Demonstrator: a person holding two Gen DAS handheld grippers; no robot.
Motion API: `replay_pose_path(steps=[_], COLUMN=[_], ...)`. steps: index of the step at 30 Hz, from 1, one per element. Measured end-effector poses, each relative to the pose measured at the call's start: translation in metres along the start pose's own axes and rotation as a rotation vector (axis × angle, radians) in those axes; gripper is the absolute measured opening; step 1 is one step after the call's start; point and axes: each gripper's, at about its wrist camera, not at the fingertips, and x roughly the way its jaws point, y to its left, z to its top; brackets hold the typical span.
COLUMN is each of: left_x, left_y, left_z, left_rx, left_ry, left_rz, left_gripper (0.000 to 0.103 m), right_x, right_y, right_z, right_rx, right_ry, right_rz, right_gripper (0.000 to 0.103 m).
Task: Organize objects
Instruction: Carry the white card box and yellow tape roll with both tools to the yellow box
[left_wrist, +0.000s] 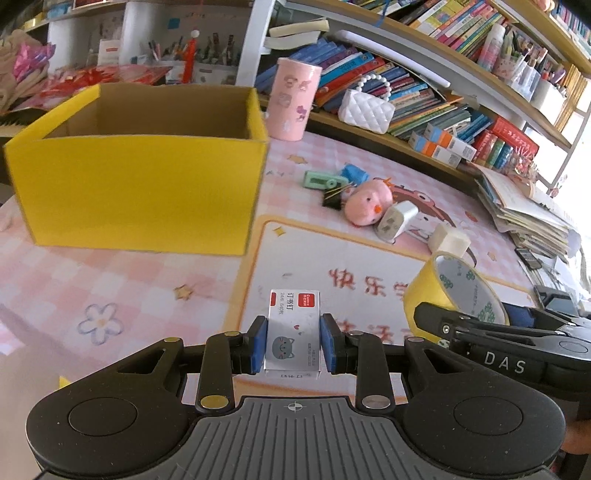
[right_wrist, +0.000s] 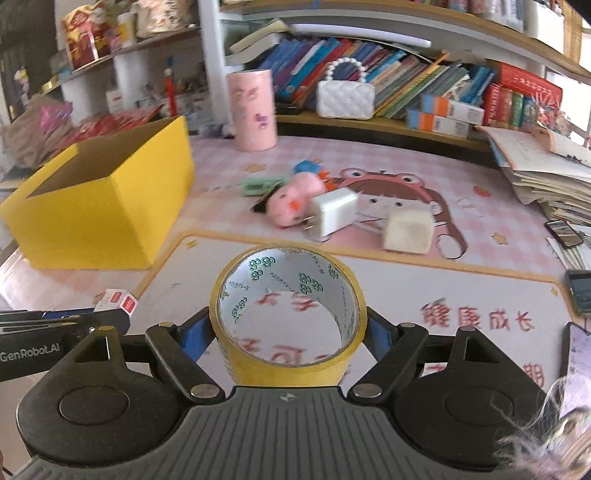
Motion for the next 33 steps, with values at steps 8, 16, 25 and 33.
replay_pose_path(steps=[8, 16, 25, 33], left_x=[-0.027, -0.055, -0.082, -0.102], left_y=[0.034, 0.070, 0.101, 0.127], left_z=[-0.011, -0.023, -0.033, -0.038], left_rx=[-0.016, -0.035, -0.051, -0.086], left_ry=[-0.010, -0.022, -0.051, -0.089], left_rz=[0.015, 0.037, 0.055, 0.078], left_gripper=[0.028, 0.028, 0.028, 0.028], right_x=[-0.013, -0.024, -0.036, -0.040], right_y=[0.046, 0.089, 0.129, 0.156], right_z=[-0.015, -0.029, -0.040, -0.046], right_rx=[-0.028, -0.058, -0.097, -0.110], right_ry=[0.015, 0.023, 0.009, 0.020], right_rz=[0.034, 0.069, 0.104, 0.131], right_gripper=[0.081, 0.081, 0.081, 0.081])
